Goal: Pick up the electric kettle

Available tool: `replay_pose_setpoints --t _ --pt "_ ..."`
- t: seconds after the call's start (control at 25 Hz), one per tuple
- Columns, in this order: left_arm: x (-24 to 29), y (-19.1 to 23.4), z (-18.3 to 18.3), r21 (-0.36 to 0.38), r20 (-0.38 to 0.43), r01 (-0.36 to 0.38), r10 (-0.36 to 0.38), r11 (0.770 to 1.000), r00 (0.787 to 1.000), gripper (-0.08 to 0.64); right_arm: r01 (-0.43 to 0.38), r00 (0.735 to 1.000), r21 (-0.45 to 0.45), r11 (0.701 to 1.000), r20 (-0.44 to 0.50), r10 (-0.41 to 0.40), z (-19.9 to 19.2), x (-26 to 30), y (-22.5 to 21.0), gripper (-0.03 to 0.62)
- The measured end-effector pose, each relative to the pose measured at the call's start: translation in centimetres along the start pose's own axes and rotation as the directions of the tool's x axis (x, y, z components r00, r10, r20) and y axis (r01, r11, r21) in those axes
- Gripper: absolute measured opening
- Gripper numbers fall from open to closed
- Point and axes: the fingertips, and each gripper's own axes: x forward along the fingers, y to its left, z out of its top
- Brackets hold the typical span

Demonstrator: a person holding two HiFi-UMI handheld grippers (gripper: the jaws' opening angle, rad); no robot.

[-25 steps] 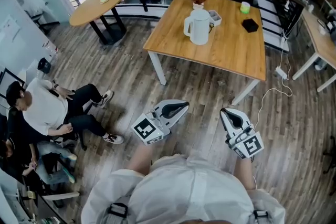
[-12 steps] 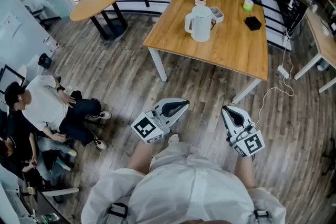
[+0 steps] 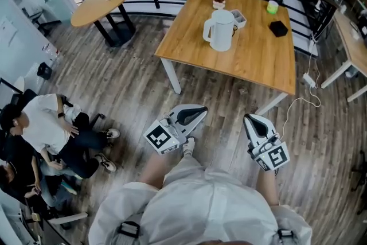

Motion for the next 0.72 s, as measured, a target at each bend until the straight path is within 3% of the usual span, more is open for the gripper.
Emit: replay_pose_setpoints --t 0.72 --pt "1.2 18.2 0.6 0.0 0.014 0.097 -0.097 0.995 0.995 0.009 0.07 0.998 0.009 0.998 0.009 -0.07 -0.4 16.7 -6.4 0.012"
